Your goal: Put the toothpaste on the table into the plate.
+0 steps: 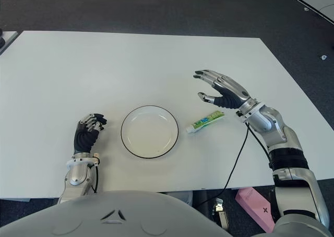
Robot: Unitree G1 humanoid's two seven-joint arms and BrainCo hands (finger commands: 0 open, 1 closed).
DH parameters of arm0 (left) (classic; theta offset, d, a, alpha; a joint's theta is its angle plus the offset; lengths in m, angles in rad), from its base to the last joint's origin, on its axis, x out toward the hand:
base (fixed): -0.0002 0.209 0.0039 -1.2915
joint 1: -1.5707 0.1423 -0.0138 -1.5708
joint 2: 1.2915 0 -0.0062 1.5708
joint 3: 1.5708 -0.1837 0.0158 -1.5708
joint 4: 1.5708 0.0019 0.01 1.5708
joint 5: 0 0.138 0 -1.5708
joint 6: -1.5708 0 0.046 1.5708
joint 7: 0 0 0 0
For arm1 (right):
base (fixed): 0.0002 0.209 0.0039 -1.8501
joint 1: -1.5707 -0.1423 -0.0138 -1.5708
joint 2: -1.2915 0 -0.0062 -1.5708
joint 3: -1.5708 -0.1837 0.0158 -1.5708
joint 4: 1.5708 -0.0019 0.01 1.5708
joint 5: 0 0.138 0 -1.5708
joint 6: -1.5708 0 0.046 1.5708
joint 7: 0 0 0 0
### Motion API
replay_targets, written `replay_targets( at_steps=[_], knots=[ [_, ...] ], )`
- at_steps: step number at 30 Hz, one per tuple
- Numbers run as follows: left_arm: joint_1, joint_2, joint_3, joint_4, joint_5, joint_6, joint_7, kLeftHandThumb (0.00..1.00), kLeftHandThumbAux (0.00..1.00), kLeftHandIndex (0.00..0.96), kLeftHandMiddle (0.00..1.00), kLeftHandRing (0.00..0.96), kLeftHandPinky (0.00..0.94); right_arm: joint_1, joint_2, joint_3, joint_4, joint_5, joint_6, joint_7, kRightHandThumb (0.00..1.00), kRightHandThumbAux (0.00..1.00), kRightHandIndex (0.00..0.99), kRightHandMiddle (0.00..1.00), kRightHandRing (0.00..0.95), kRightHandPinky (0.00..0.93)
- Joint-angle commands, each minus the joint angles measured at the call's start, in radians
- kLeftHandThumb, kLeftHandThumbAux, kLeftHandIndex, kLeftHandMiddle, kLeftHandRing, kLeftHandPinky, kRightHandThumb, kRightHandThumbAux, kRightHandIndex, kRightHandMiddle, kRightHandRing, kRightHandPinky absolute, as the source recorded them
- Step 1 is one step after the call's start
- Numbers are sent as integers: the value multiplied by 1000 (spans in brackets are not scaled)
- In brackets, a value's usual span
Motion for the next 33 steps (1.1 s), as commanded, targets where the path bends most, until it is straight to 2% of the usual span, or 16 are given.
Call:
replay_targets(
  at_steps=[1, 4, 7, 16, 23, 33],
  knots=[
    [8, -1, 1, 19, 6, 25, 8, 712, 723, 425, 489, 476, 470, -17, -41, 26, 15, -55, -28, 25, 535, 162, 0, 0, 0, 0],
    [8, -3, 1, 15, 8, 30, 9, 711, 723, 424, 487, 475, 462, -36, -64, 47, 56, -107, -54, 17, 550, 161, 0, 0, 0, 0],
    [9, -6, -2, 11, 7, 32, 9, 710, 723, 424, 485, 471, 457, -78, -84, 81, 117, -204, -101, -35, 558, 156, 0, 0, 0, 0],
    [12, -8, -4, 3, 10, 42, 8, 710, 722, 424, 477, 460, 447, -170, -99, 167, 245, -391, -170, -207, 537, 141, 0, 0, 0, 0],
    [19, -11, -10, -11, 11, 55, 7, 710, 722, 424, 474, 456, 445, -227, -104, 283, 342, -560, -173, -401, 486, 126, 0, 0, 0, 0],
    [35, -13, -16, -37, 10, 61, 4, 710, 722, 423, 471, 452, 442, -273, -118, 416, 386, -684, -171, -542, 458, 118, 0, 0, 0, 0]
  ],
)
